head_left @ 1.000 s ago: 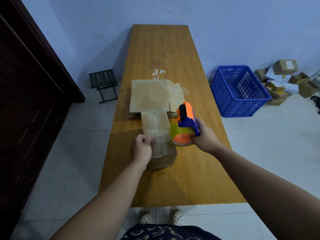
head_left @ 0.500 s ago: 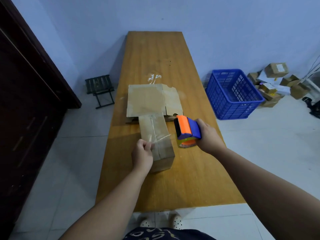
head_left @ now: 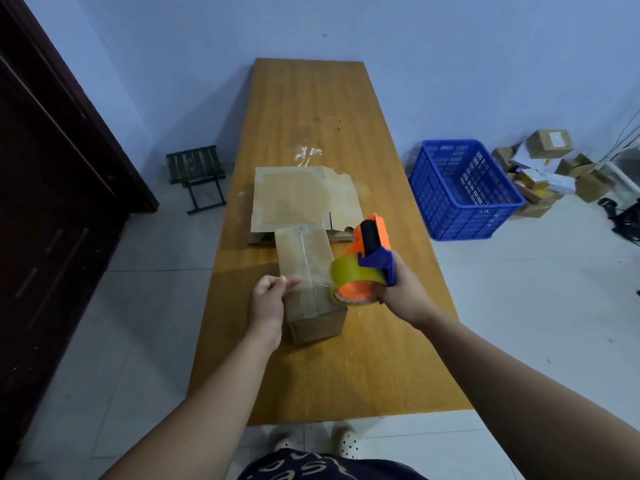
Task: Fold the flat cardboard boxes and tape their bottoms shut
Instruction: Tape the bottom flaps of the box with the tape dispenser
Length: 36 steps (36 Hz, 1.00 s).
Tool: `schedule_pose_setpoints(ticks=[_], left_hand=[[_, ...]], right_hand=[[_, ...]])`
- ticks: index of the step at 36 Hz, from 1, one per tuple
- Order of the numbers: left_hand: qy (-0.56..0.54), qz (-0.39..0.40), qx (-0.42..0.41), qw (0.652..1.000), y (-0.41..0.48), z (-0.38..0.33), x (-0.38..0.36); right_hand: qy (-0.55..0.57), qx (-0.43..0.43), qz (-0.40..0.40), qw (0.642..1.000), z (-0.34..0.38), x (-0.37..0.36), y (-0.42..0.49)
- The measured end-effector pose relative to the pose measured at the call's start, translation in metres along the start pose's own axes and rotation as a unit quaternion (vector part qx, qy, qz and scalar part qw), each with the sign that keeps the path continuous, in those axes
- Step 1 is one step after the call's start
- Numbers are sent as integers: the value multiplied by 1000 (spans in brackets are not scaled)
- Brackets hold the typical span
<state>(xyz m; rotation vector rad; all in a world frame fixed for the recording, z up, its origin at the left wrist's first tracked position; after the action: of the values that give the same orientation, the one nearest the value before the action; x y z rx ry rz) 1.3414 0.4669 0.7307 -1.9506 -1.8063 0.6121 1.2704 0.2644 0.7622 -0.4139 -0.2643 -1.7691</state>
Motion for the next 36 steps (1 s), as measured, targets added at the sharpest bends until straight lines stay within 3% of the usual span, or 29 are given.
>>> schedule_pose_setpoints(ticks=[8,14,20,25,30,36], left_hand=[[-49,44,24,998,-18,7,20],[28,-29,-3,999,-32,18,20],[14,-46,28,998,-40,27,23],[41,-50,16,998,-41,32,27],[43,-53,-65,996,-49,36,26],[34,-38,-29,998,-49,44,22]], right_hand=[[-64,12,31,997,-8,1,-3],[-125,60,41,990,-6,-2,-2],[-201,108,67,971,3,-4,0],[-189,93,51,976,-1,-8,0],[-132,49,18,990,-6,-14,-2],[-128,37,5,991,-10,-16,-6]])
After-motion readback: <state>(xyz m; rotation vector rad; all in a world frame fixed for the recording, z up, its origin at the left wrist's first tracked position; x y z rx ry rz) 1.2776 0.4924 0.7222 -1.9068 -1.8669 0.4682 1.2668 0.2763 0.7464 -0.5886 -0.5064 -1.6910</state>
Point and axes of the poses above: each hand's wrist, its own y-axis towards the middle knuckle, its own x-axis out of the back of the hand, z = x × y, the point moved 1 cm from there along y, towards the middle knuckle, and after that the axes turned 8 degrees about x, right-handed, at the moved point
